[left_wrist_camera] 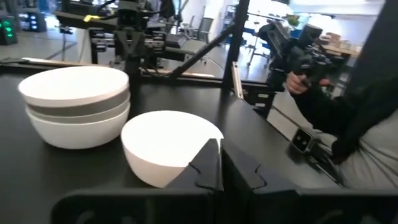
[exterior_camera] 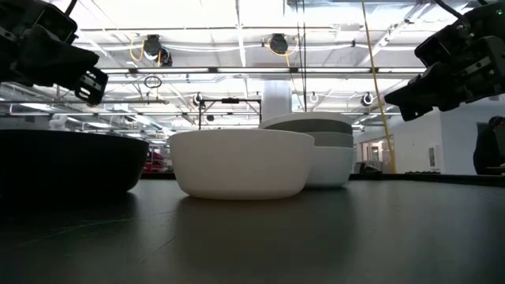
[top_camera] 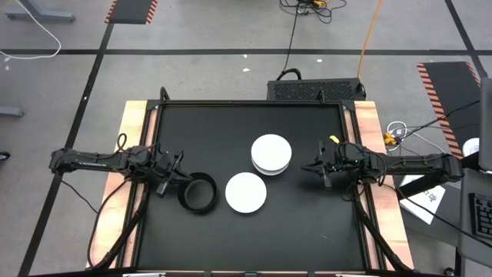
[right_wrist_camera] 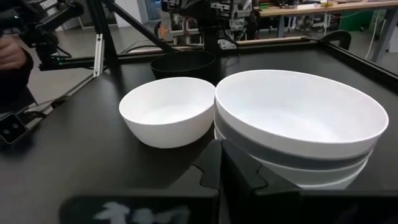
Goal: Nest bowls inside each other
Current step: Stack the black bowl on top of the white bowl
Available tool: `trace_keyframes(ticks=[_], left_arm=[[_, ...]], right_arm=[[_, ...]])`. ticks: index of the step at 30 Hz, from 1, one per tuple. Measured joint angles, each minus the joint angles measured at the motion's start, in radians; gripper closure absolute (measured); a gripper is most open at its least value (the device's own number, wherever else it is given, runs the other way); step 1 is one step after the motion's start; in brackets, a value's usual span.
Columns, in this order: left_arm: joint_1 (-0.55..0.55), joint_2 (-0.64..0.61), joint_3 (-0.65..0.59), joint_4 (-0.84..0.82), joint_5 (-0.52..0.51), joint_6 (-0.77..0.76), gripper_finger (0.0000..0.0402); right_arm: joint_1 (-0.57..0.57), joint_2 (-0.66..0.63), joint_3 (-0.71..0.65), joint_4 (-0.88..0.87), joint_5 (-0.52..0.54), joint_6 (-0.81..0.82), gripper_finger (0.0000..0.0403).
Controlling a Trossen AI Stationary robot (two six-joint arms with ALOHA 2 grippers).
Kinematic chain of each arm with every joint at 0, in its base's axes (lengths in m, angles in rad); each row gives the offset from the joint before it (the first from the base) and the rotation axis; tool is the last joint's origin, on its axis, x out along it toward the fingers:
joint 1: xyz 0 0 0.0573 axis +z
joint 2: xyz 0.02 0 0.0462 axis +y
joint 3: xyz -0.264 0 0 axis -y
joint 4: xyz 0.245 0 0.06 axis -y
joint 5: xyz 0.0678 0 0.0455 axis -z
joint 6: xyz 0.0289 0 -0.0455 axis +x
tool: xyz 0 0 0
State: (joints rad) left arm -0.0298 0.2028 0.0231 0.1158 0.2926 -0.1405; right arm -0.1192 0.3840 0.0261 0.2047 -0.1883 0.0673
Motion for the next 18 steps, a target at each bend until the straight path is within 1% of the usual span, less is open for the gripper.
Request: trace_keyframes(ticks=[2, 5, 11, 15, 18], left_arm=[[-0.012, 0.000, 0.000, 0.000, 0.009, 0.005, 0.0363], [-0.031, 0.000, 0.000, 0.015, 0.018, 0.007, 0.0321], [-0.058, 0.000, 0.000, 0.045, 0.013, -0.001, 0.0215], [-0.058, 0.000, 0.000, 0.018, -0.059, -0.042, 0.0146], [-0.058, 0.000, 0.000, -0.059, -0.088, -0.072, 0.0103]], right_arm=[[0.000, 0.000, 0.000, -0.003, 0.000, 0.000, 0.0403], [0.000, 0.000, 0.000, -0.015, 0.000, 0.001, 0.0403], [0.000, 0.002, 0.000, -0.023, 0.000, 0.011, 0.0403], [0.000, 0.002, 0.000, -0.023, 0.000, 0.011, 0.0403], [0.000, 0.002, 0.000, -0.023, 0.000, 0.011, 0.0403]])
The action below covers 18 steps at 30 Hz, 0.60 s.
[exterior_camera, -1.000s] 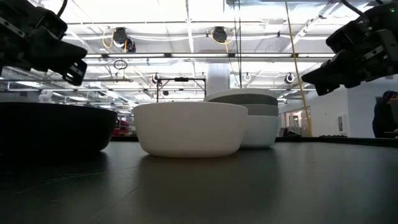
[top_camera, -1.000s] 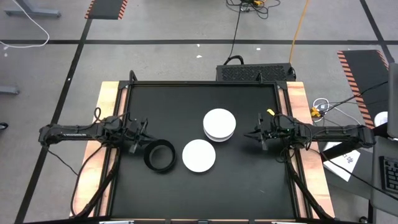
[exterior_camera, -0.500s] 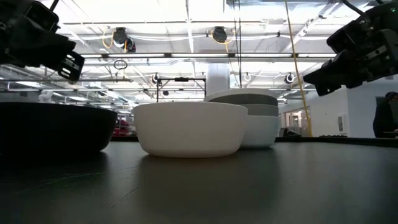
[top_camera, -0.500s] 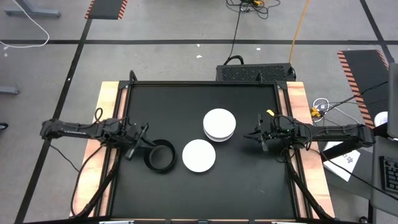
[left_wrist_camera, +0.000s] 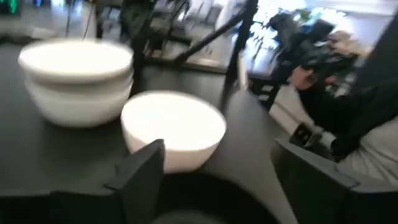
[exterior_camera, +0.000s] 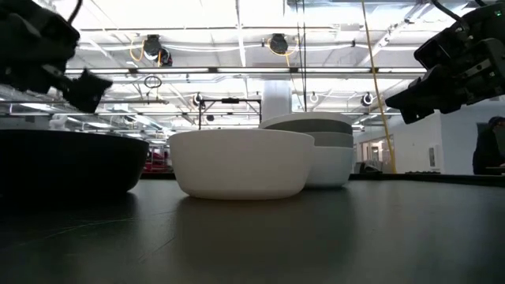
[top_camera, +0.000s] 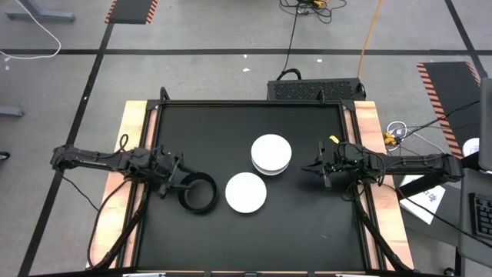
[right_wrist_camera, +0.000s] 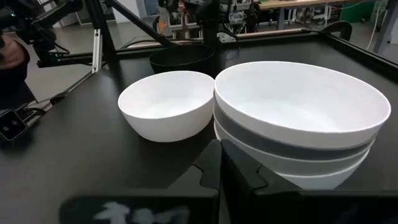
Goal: Nest bowls inside each other
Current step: Stack the black bowl on top of the white bowl
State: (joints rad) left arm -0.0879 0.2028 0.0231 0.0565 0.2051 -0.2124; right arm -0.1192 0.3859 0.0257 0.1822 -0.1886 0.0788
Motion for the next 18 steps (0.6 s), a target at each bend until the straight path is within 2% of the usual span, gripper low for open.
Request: trace_keyframes(ticks=[5, 10, 15, 18], left_arm=[[0.001, 0.032, 0.022, -0.114, -0.116, -0.060, 0.0052], [0.012, 0.105, 0.127, -0.294, -0.209, -0.085, 0.0042], [0.032, 0.207, 0.218, -0.431, -0.214, -0.127, 0.0041], [0.039, 0.269, 0.240, -0.430, -0.184, -0.157, 0.0041]], right_arm=[[0.000, 0.000, 0.000, 0.000, 0.000, 0.000, 0.0403], [0.000, 0.000, 0.000, 0.001, -0.001, 0.007, 0.0403], [0.000, 0.000, 0.000, 0.001, 0.000, 0.015, 0.0403], [0.000, 0.000, 0.000, 0.001, 0.000, 0.015, 0.0403]])
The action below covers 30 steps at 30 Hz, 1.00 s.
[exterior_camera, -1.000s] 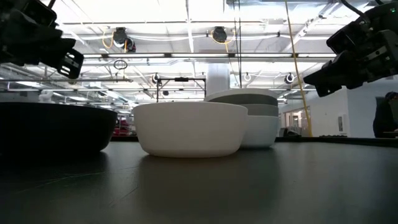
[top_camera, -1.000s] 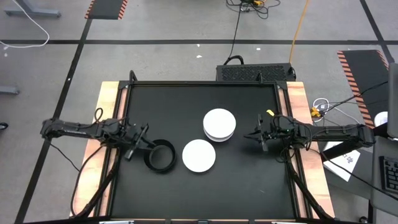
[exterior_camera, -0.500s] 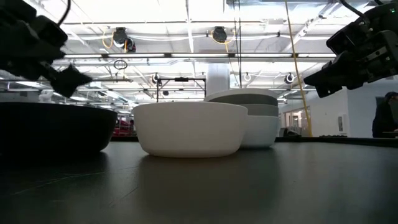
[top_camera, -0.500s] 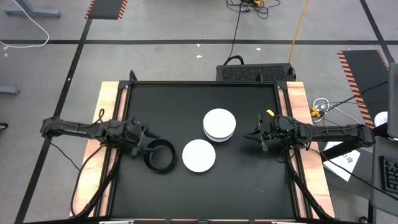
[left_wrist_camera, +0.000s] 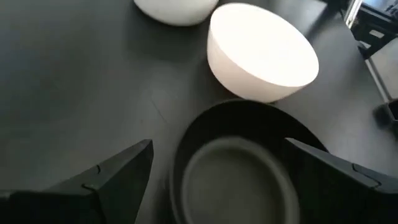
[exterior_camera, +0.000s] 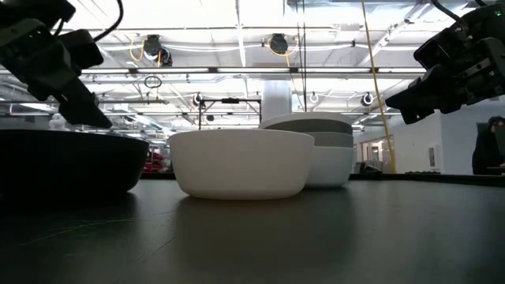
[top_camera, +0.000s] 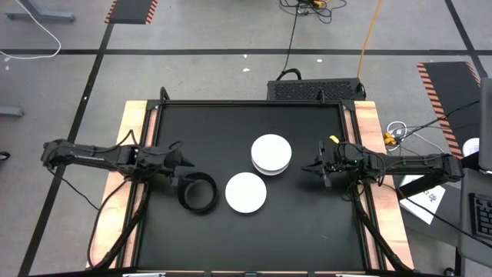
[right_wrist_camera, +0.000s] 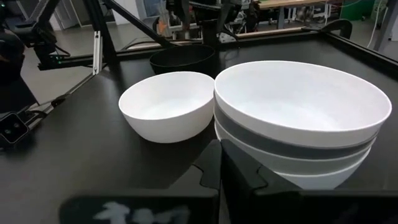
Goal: Nest bowls inside each other
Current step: Stack the black bowl on top of the white bowl
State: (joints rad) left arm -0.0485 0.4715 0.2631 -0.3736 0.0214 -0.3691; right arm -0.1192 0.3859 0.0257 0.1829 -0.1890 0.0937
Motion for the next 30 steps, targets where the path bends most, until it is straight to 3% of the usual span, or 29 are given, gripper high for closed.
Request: trace_keyframes(ticks=[10, 21, 30], left_arm=[[0.031, 0.172, 0.024, -0.056, 0.035, -0.130, 0.0041], [0.043, 0.254, 0.024, -0.047, 0.008, -0.134, 0.0042], [0.043, 0.291, 0.024, -0.033, -0.023, -0.134, 0.0100]], right_arm=[[0.000, 0.000, 0.000, 0.000, 0.000, 0.000, 0.0403], [0.004, 0.001, 0.000, -0.001, 0.000, -0.003, 0.0403], [0.037, 0.001, 0.000, -0.001, 0.000, -0.002, 0.0403]])
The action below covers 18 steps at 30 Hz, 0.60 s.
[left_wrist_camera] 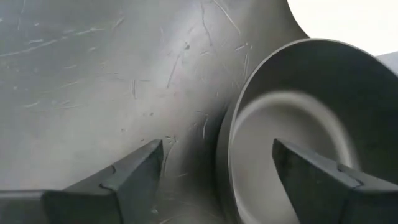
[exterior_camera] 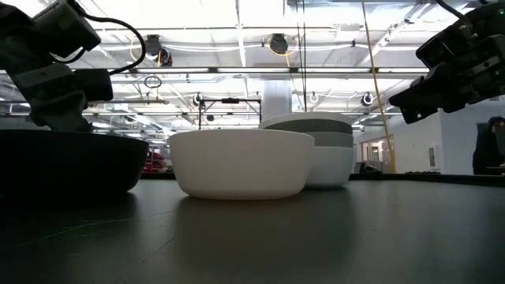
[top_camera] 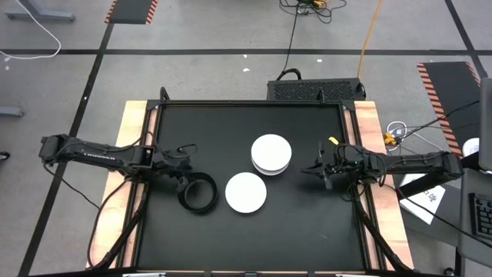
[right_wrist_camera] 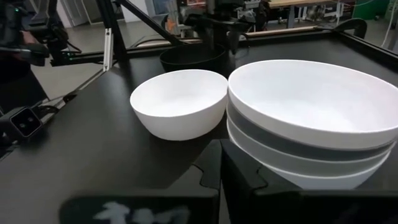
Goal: Nest bowls inside each other
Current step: Stack the black bowl on top of the white bowl
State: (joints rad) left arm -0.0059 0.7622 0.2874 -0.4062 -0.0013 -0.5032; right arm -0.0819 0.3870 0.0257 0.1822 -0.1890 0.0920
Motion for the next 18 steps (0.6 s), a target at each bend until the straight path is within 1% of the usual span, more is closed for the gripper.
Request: trace_keyframes(ticks=[5, 9, 12, 18], left_arm=[[0.000, 0.006, 0.000, 0.000, -0.001, 0.018, 0.0150], [0.000, 0.005, 0.000, 0.000, -0.001, 0.051, 0.0200], [0.000, 0.005, 0.000, 0.000, -0.001, 0.062, 0.0250], [0.000, 0.005, 0.000, -0.001, -0.001, 0.089, 0.0365]], right_arm=[[0.007, 0.000, 0.000, 0.000, 0.000, 0.001, 0.0403], [0.007, 0.000, 0.000, 0.000, 0.000, 0.001, 0.0403], [0.007, 0.000, 0.000, 0.000, 0.000, 0.001, 0.0403], [0.007, 0.000, 0.000, 0.000, 0.000, -0.002, 0.0403]])
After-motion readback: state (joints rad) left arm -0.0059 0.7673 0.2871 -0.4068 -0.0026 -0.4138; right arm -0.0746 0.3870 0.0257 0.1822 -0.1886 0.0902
